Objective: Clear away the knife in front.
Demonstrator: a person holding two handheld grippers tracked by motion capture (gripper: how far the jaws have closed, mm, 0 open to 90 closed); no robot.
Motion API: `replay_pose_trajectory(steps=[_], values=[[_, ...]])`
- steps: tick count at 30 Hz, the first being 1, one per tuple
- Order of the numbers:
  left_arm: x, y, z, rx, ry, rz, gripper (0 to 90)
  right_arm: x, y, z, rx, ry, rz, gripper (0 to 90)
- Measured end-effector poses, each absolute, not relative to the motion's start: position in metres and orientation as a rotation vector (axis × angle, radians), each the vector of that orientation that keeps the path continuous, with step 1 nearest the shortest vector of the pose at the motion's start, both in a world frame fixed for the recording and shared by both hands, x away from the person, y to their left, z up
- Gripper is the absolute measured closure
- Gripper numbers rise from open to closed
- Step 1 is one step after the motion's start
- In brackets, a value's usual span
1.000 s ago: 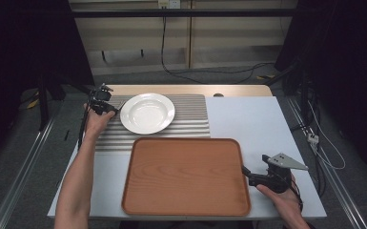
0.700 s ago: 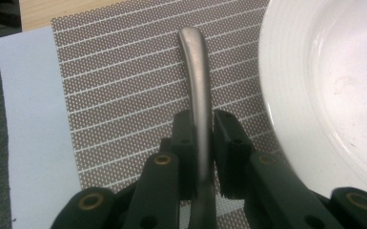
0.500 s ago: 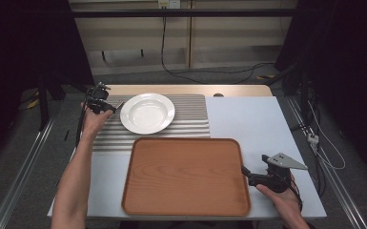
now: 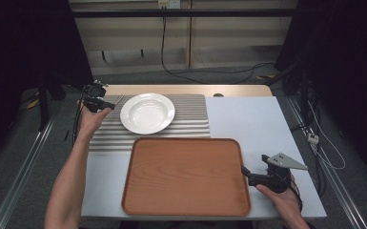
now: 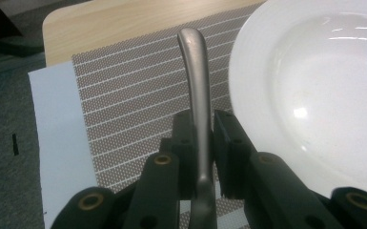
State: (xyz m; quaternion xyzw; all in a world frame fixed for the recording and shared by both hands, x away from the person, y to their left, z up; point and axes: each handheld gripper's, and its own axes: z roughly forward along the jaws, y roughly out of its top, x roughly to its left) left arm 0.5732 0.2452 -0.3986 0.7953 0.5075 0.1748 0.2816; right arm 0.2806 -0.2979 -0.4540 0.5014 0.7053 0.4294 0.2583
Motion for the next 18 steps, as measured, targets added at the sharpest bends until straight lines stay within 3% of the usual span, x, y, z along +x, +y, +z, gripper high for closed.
replay_pose_trajectory(steps=[18], values=[[0.550, 0.237, -0.377, 2.118, 1.237, 0.492, 80.0, 0.280, -0.298, -0.454, 1.360, 1.908, 1.166, 9.1]])
